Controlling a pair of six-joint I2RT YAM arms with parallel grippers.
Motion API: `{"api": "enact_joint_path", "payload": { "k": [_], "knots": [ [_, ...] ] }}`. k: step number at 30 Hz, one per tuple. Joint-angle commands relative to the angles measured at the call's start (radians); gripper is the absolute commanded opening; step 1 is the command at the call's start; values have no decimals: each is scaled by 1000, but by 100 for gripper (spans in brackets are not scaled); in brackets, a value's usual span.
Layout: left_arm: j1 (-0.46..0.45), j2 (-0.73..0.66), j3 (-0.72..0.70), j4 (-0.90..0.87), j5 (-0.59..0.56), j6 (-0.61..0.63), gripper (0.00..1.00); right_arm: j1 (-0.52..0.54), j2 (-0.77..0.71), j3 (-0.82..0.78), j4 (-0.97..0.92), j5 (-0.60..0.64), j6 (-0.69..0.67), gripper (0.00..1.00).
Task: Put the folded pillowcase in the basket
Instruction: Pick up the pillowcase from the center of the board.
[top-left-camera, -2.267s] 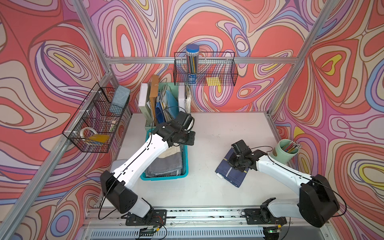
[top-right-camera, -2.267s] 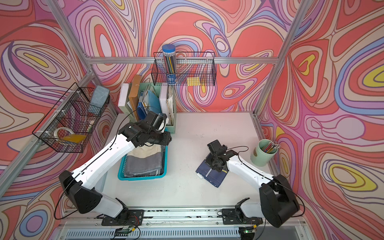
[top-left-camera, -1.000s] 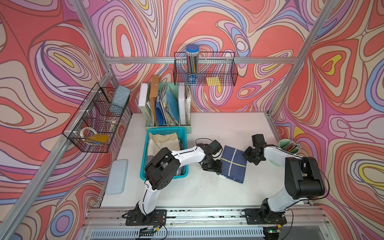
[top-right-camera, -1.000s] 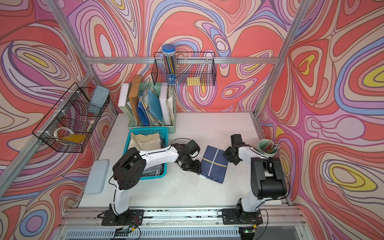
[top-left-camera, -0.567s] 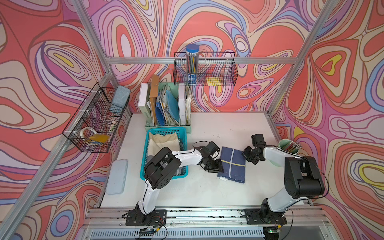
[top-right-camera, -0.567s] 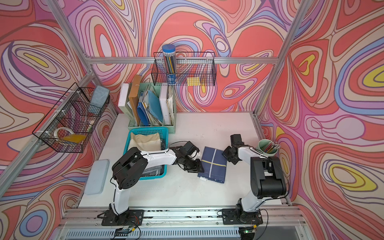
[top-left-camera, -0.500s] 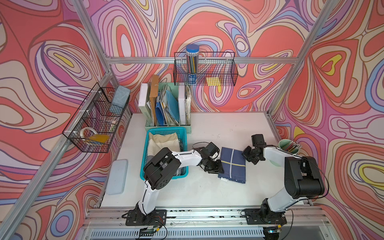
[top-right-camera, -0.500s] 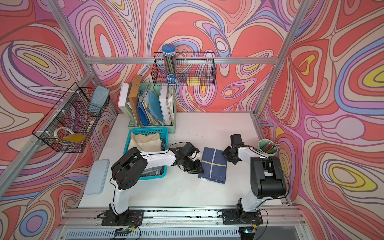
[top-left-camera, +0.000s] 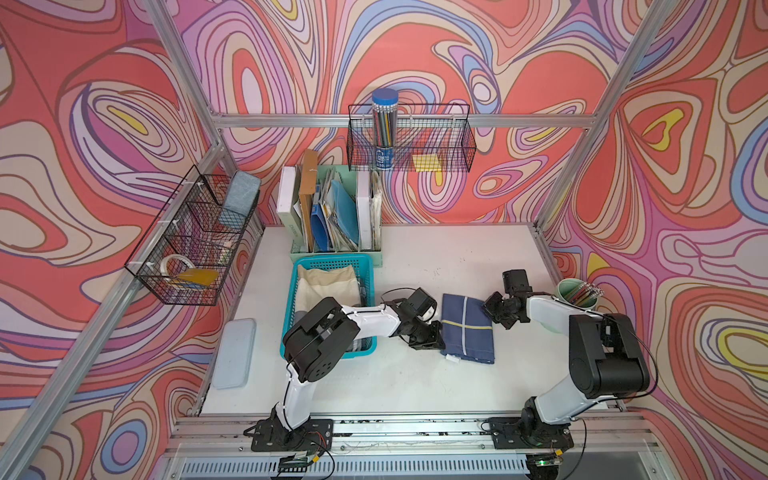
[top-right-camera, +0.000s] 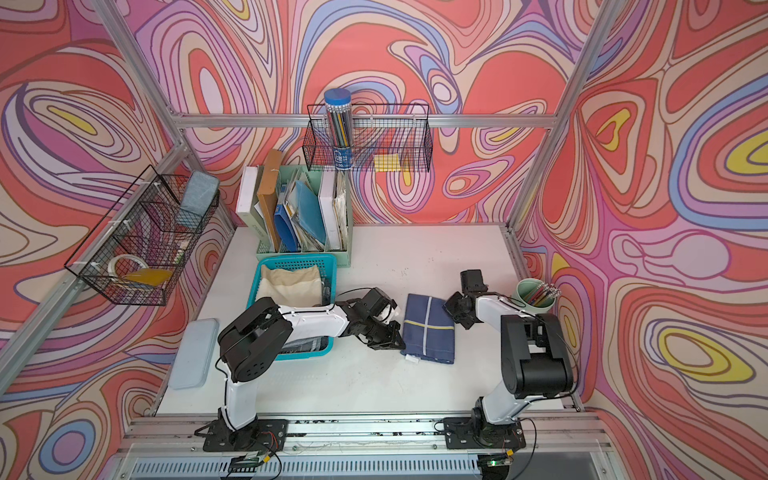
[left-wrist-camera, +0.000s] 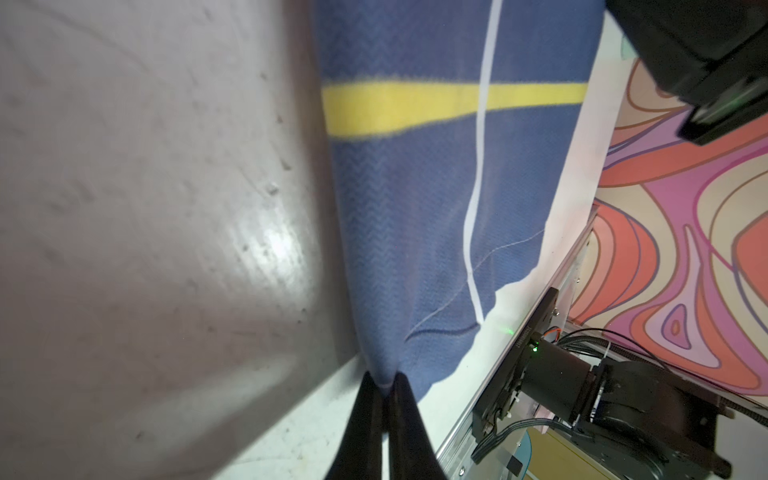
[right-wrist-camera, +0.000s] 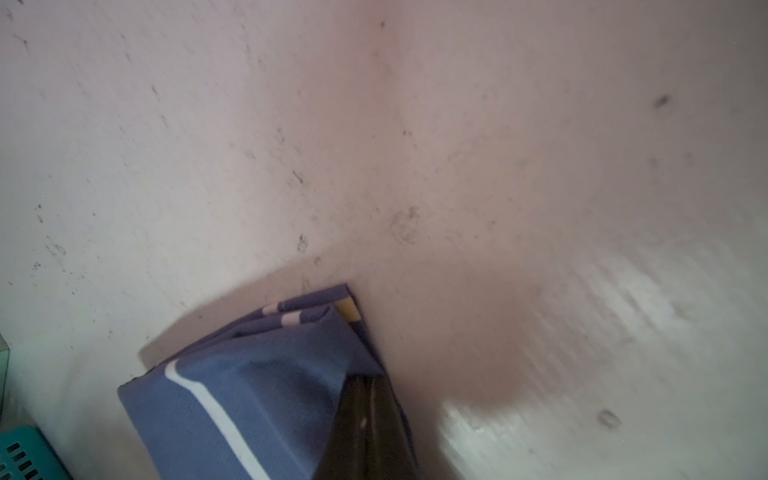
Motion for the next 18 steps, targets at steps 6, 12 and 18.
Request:
{"api": "enact_joint_path", "payload": {
  "k": [6,12,18],
  "knots": [
    [10,-130,30,-87,-47,35,0,12,-23,-3,-93,6,-7,0],
    [80,-161,100,-349,-49,150,0,10,-102,34,-142,33,-48,43],
    [98,-119,107,-457,-48,229,0,11,-70,22,-89,-91,-84,50]
  ]
}}
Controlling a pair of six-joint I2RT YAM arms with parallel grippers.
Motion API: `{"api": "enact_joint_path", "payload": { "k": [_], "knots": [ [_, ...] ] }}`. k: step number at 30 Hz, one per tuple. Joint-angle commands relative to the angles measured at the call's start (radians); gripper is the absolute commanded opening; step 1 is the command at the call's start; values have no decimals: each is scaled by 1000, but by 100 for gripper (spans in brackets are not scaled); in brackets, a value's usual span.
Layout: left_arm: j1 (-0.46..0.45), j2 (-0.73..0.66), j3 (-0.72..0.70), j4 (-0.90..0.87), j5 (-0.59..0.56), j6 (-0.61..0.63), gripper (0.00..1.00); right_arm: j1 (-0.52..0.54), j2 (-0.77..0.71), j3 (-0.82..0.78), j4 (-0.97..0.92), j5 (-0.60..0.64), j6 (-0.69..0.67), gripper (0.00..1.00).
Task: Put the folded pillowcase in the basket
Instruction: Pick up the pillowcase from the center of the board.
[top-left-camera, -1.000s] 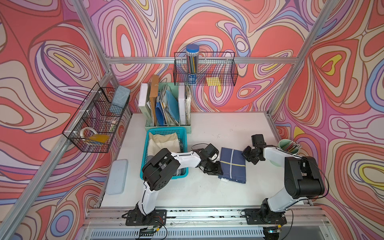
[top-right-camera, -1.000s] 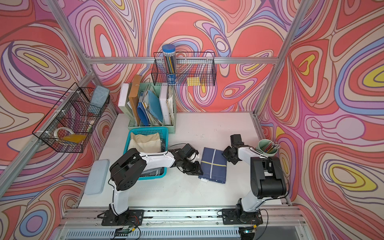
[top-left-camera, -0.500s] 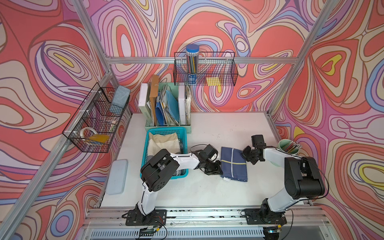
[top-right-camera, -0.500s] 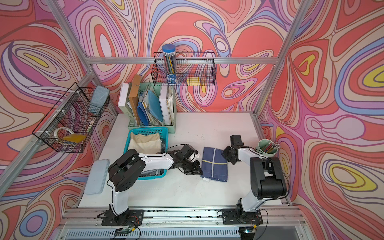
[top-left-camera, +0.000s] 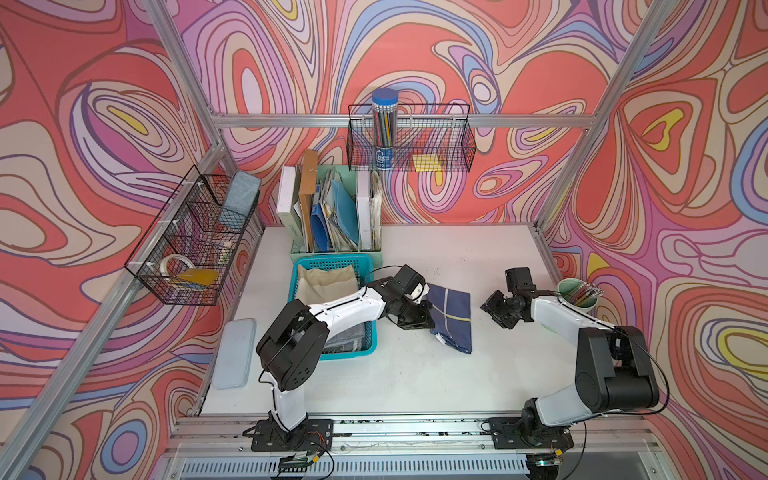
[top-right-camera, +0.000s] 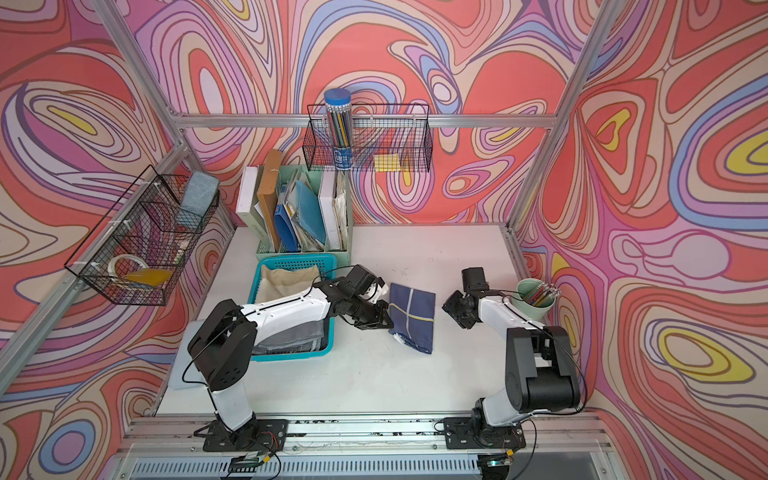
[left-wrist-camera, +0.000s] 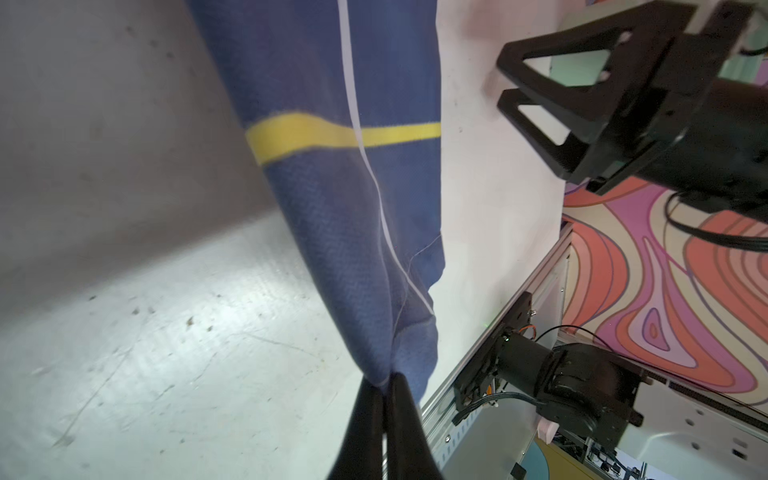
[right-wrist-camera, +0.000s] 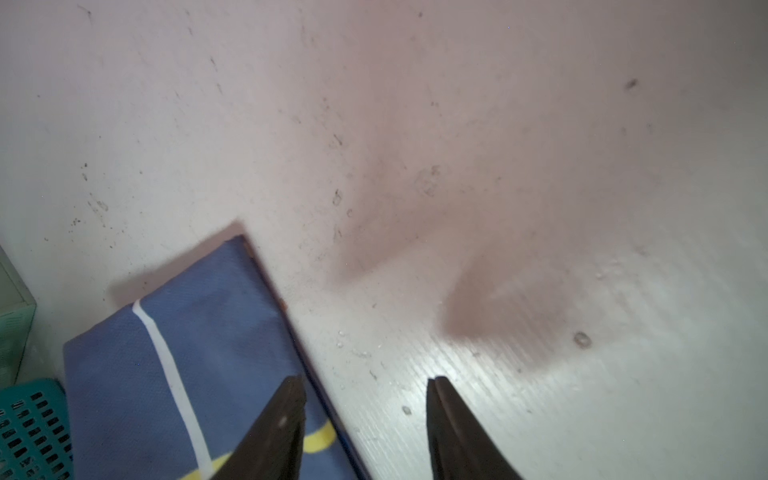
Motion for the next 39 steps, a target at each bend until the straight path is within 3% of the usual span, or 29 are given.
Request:
{"api": "enact_joint_path", "payload": {
  "k": [1,7,17,23,33,39],
  "knots": [
    [-6,42,-1,-141,-2,85,0,6,34,5,24,-71,-47,51],
    [2,76,-13,-190,-28,120,0,59,139,97,45,-124,-156,50],
    [32,97,7,-312,-90,209,0,192,310,374,-176,-26,-339,51],
    [37,90,14,-309,-83,210,0,223,345,352,-235,25,-342,50],
    [36,85,9,-306,-79,216,0,225,276,339,-239,103,-328,51],
    [37,78,5,-303,-79,214,0,230,359,365,-203,24,-344,53]
  ]
}}
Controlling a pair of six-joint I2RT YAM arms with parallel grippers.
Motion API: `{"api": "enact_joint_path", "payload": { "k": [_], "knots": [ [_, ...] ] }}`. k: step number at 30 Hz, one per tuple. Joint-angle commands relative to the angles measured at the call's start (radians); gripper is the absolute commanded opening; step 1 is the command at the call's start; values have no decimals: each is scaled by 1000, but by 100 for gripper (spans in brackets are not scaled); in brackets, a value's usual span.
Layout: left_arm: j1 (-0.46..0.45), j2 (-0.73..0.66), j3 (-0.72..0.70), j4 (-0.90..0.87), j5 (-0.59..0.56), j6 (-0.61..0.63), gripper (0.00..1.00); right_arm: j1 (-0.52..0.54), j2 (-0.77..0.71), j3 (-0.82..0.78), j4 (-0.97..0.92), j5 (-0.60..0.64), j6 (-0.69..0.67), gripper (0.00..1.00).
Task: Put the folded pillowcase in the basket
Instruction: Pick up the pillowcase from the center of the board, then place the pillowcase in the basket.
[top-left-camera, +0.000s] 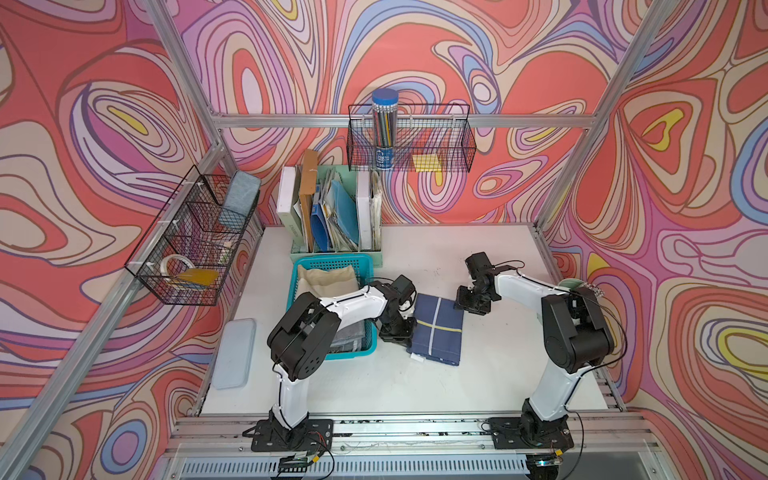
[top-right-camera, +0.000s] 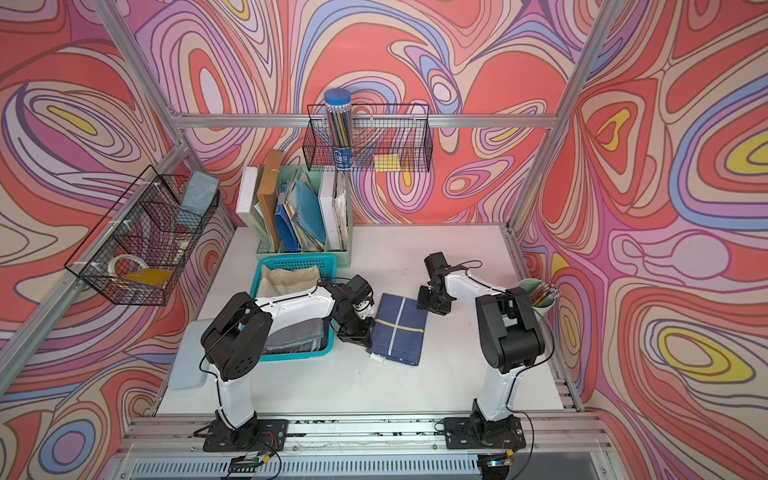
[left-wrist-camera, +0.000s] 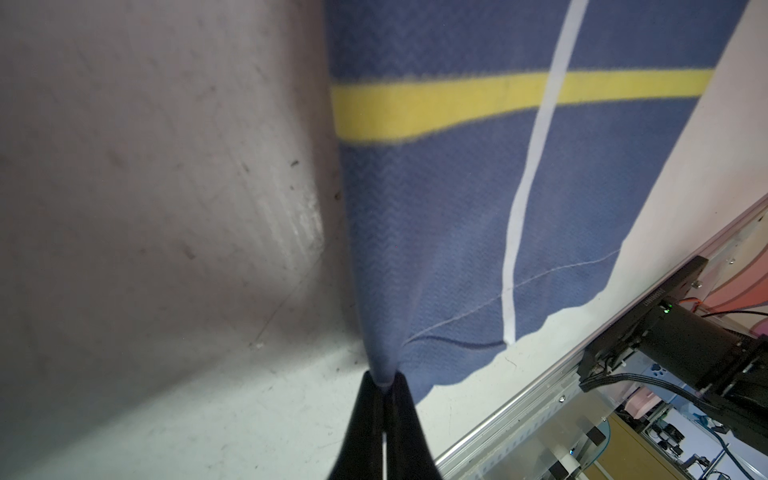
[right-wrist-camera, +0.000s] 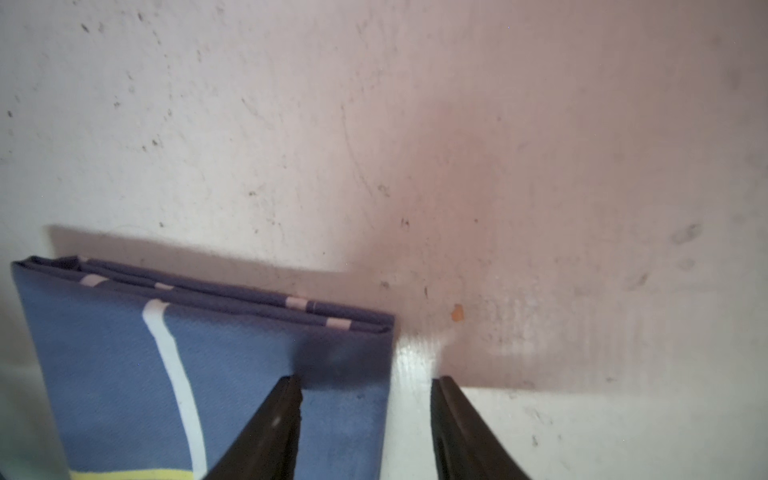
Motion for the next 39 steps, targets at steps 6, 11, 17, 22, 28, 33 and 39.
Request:
{"api": "enact_joint_path", "payload": {
  "k": [6,11,17,22,28,33,39],
  "knots": [
    [1,-4,12,-28,-4,20,0,74,148,57,-43,-10,-14,42],
    [2,-1,25,-24,-4,17,0,127,168,13,-27,-23,41,20],
    [1,2,37,-20,-1,15,0,129,177,-21,-10,-6,53,3],
    [1,9,50,-24,2,16,0,128,187,-38,13,-4,48,0],
    [1,-110,267,-221,-106,86,0,130,-57,-48,184,-53,151,0],
    [2,-147,318,-254,-118,97,0,130,-129,-25,172,-59,159,0],
    [1,-148,374,-302,-139,117,0,133,-187,-18,198,-89,187,0]
  ]
}}
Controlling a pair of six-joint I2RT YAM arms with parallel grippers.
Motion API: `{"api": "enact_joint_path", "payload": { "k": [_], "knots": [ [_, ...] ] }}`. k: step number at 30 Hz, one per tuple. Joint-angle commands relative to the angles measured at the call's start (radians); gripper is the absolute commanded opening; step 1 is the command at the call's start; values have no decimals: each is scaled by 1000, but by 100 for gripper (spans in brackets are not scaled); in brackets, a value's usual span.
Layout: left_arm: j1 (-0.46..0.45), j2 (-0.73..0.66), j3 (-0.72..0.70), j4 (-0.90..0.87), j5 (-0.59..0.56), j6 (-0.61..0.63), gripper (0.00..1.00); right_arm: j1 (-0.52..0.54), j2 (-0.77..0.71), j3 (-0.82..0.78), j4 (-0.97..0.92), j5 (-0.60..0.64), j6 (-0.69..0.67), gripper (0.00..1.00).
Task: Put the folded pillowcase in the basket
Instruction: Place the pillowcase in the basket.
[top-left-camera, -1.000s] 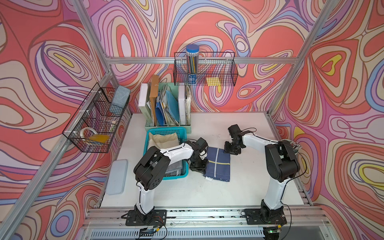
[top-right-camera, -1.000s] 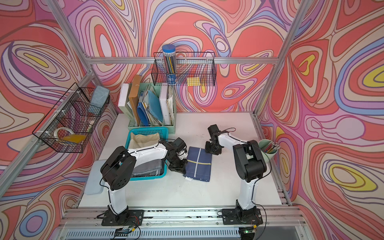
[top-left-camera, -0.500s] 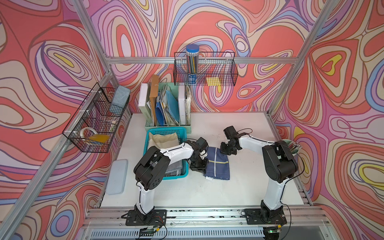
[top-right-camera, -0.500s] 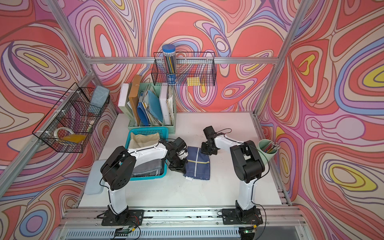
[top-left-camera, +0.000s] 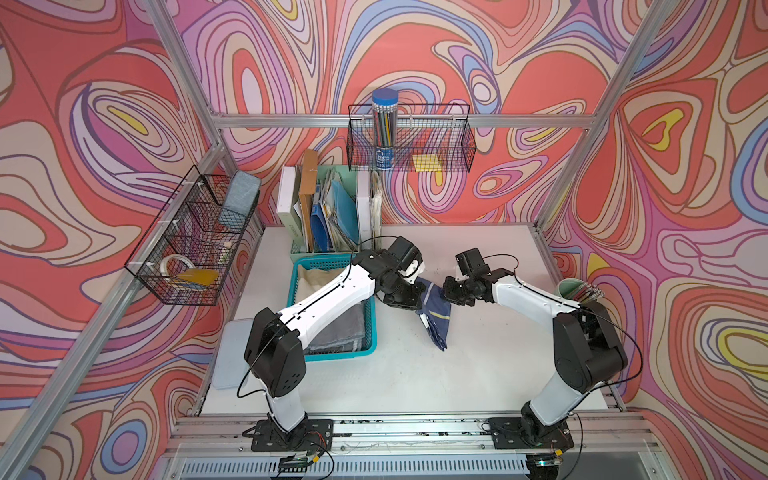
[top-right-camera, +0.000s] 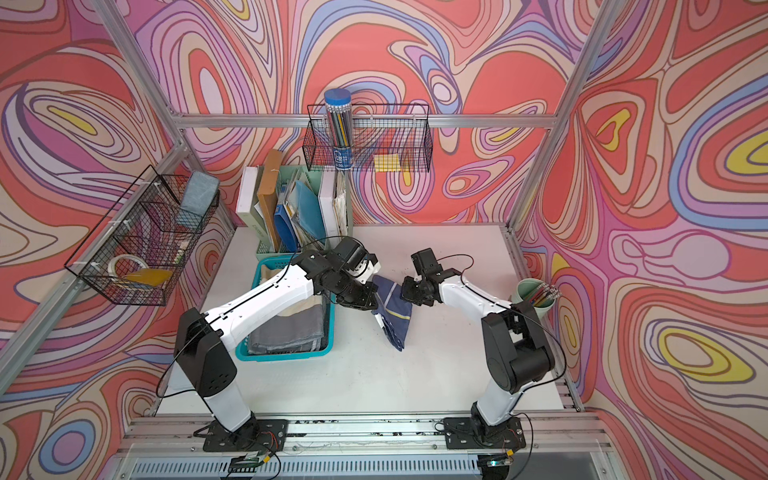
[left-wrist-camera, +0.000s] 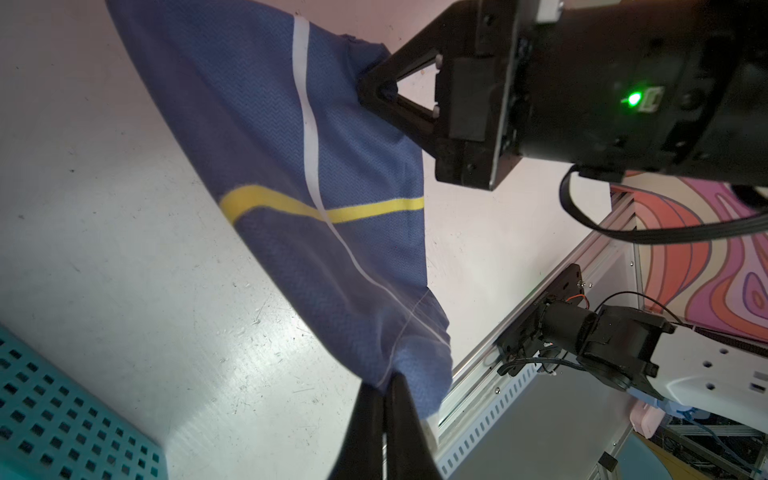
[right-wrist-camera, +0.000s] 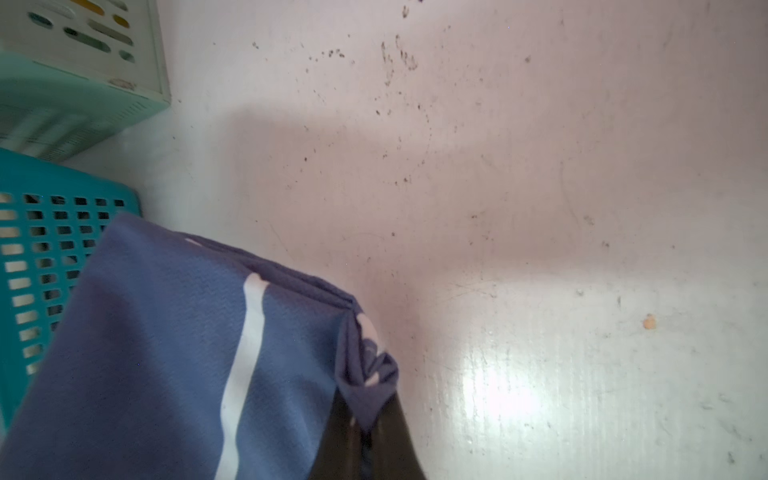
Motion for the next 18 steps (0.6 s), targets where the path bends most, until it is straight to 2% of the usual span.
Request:
{"api": "enact_joint_path", "payload": {
  "k": [1,5,11,18],
  "knots": [
    [2,11,43,-98,-61,45,0,9,-37,29,23,-40,34,0],
    [15,-9,103,-182,-152,77,0,59,-39,137,-2,-39,47,0],
    [110,-131,11,-195,-221,72,0,171,61,318,-22,-52,58,0],
    [288,-280,-131,-241,-278,47,0,299,266,544,-22,-69,68,0]
  ]
}}
